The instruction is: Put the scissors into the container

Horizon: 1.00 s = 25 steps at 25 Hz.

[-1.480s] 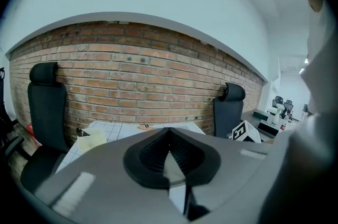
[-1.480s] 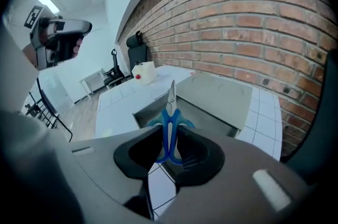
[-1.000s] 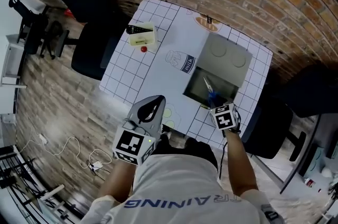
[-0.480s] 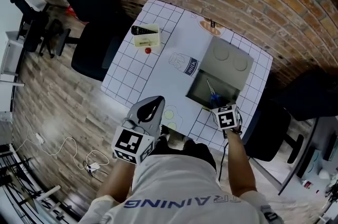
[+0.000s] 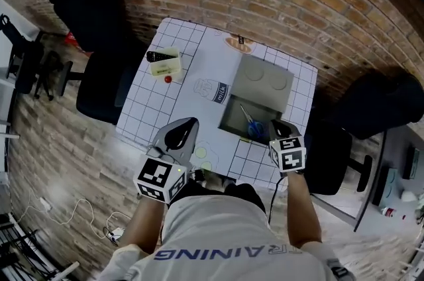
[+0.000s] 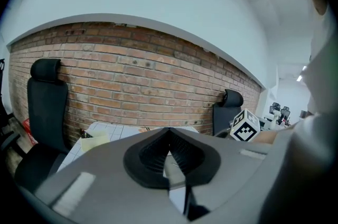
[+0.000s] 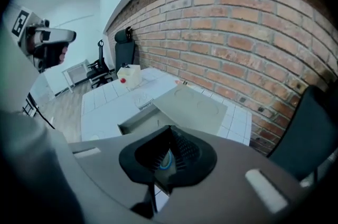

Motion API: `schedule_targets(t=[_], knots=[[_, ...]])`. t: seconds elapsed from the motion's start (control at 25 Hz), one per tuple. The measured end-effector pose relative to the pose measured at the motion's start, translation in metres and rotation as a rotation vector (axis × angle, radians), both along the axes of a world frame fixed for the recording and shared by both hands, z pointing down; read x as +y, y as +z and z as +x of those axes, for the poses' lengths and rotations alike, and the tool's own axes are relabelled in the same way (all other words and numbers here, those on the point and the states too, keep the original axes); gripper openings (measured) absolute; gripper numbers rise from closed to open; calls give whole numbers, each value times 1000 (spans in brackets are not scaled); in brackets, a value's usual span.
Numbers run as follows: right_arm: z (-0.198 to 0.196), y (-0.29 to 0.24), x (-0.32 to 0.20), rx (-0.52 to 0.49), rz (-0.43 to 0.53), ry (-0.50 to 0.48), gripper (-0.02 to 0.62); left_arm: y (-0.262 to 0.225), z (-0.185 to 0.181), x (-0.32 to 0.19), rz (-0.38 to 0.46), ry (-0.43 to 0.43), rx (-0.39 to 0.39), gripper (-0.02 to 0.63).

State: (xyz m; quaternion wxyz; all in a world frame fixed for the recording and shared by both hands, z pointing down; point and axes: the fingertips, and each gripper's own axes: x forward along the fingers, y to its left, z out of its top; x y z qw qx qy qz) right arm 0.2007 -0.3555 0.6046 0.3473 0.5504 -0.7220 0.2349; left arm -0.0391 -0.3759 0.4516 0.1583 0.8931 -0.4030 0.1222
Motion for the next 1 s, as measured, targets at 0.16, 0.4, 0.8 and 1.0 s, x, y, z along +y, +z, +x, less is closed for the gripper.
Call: schedule_targets(t=[0.16, 0.4, 0.8, 1.0], knots=[[10, -53, 8, -53, 115, 72, 15, -9, 12, -1, 24, 51, 22, -3], [23, -148, 24, -96, 377, 168, 15, -31, 39, -5, 84, 138, 63, -3], [39, -222, 62, -90, 666, 301, 14, -66, 63, 1, 177, 234, 111, -3], [39, -226, 67, -81, 684, 319, 15, -72, 66, 2, 192, 258, 115, -3]])
